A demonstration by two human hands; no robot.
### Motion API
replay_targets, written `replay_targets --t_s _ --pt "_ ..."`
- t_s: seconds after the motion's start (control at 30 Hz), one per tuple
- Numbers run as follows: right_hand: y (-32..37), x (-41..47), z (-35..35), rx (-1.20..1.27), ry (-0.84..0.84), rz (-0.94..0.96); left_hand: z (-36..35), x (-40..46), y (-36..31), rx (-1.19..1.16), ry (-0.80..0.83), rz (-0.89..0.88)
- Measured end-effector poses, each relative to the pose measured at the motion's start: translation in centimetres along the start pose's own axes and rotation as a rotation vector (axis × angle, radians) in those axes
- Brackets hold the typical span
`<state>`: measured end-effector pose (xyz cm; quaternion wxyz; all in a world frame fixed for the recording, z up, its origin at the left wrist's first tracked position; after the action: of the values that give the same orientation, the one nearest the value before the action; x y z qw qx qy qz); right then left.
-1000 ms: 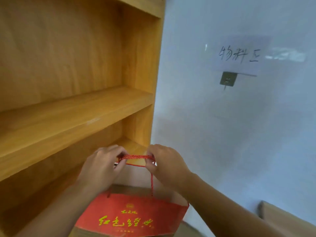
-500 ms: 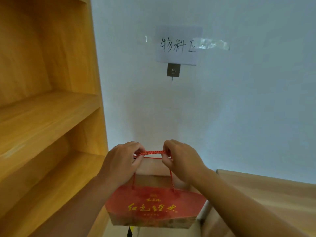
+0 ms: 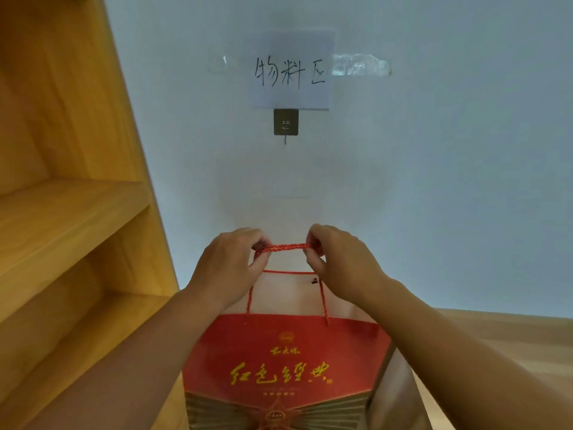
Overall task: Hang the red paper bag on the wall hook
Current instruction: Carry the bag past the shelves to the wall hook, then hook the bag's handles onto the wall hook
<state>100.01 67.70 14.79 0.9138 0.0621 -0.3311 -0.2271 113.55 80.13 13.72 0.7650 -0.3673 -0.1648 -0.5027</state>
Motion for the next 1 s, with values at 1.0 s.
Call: replay_targets --t_s 1.0 --pt "-7.6 26.7 -7.4 0.272 -0.184 -0.126 -6.1 26.7 11.8 -0.129 -0.096 -0.082"
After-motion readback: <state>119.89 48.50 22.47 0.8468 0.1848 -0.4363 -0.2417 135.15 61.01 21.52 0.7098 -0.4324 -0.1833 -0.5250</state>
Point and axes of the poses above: each hand's wrist, its own x-axis towards the middle knuckle, its own z-axis out of the back of the hand, y = z × x, the point moved 5 cm from there along x, towards the middle knuckle, and after that the axes turned 9 degrees about -y, right-handed, at the moved point
